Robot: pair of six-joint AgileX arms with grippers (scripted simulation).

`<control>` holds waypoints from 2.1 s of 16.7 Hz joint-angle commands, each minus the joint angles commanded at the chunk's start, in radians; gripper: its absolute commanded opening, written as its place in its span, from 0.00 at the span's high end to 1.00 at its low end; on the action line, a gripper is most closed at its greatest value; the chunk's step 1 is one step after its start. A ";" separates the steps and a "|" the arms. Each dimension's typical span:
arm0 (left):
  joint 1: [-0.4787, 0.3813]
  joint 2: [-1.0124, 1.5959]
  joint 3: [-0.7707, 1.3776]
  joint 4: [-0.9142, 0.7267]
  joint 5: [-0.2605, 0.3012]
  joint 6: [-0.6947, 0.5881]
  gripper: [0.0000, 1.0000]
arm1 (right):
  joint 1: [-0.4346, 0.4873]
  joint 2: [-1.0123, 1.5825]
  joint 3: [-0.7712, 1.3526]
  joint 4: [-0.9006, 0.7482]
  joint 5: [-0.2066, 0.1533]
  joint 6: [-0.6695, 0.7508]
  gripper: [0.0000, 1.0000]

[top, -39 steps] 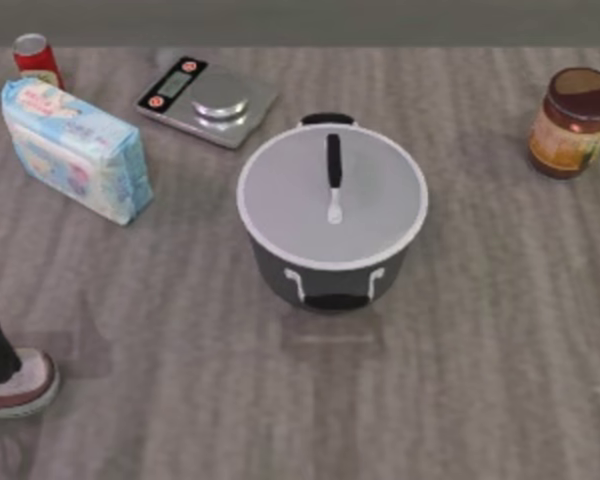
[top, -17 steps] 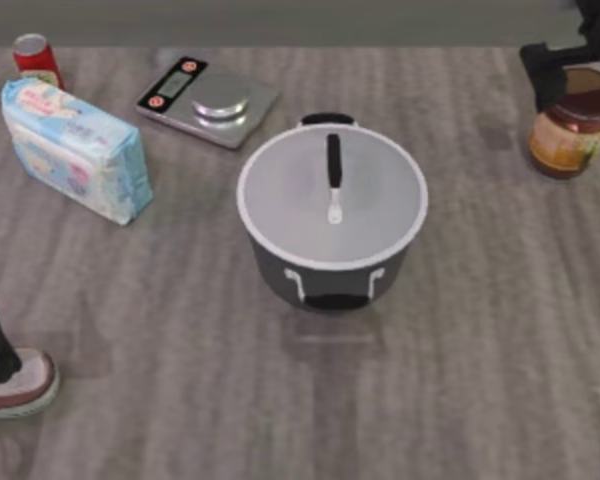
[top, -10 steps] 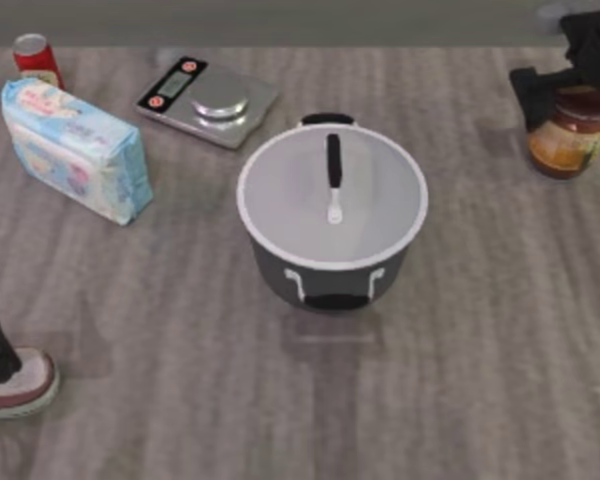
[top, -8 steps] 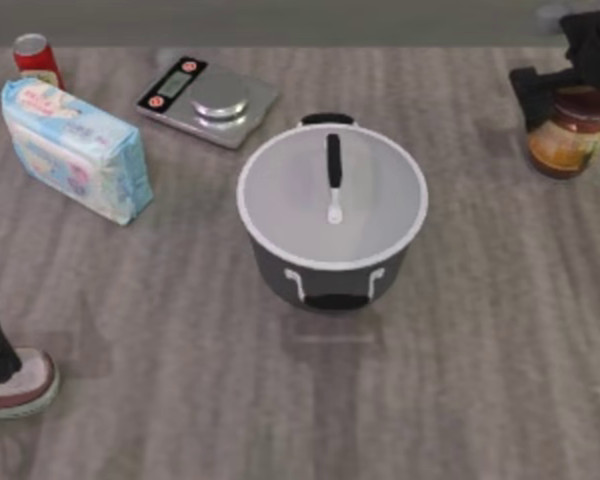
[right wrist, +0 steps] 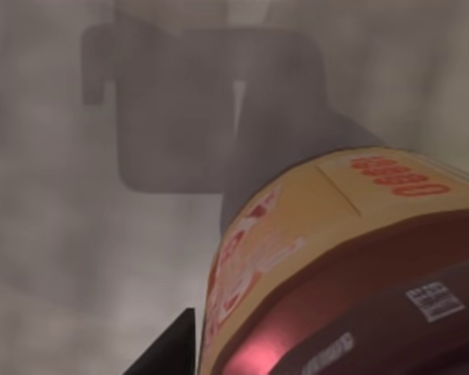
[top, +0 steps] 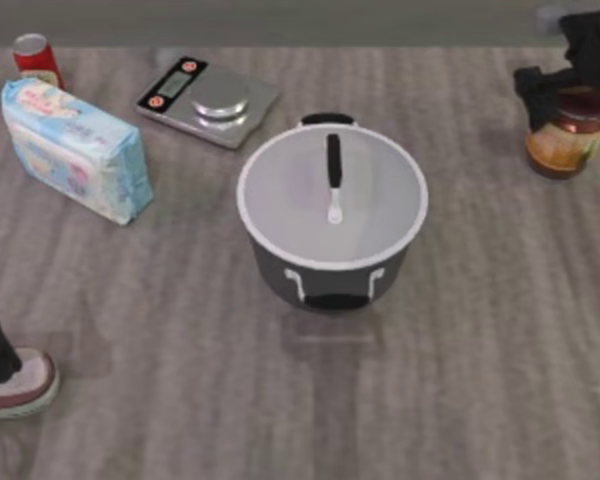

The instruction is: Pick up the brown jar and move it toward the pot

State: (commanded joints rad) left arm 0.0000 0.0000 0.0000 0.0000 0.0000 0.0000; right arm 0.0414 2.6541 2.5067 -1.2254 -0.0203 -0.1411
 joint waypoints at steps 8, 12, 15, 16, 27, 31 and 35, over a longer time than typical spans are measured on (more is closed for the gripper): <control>0.000 0.000 0.000 0.000 0.000 0.000 0.00 | 0.000 0.000 0.000 0.000 0.000 0.000 1.00; 0.000 0.000 0.000 0.000 0.000 0.000 0.00 | 0.000 0.000 0.000 0.000 0.000 0.000 1.00; 0.000 0.000 0.000 0.000 0.000 0.000 0.00 | -0.003 -0.003 -0.002 0.000 0.000 0.001 1.00; 0.000 0.000 0.000 0.000 0.000 0.000 0.00 | -0.002 -0.016 -0.015 0.001 -0.001 0.001 1.00; 0.000 0.000 0.000 0.000 0.000 0.000 0.00 | 0.019 -0.520 -0.536 0.016 -0.004 0.012 1.00; 0.000 0.000 0.000 0.000 0.000 0.000 0.00 | 0.022 -0.555 -0.571 0.017 -0.004 0.012 1.00; 0.000 0.000 0.000 0.000 0.000 0.000 0.00 | 0.028 -0.556 -0.580 0.027 -0.002 0.030 1.00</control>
State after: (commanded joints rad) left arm 0.0000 0.0000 0.0000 0.0000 0.0000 0.0000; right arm 0.0696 2.0985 1.9268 -1.1988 -0.0223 -0.1116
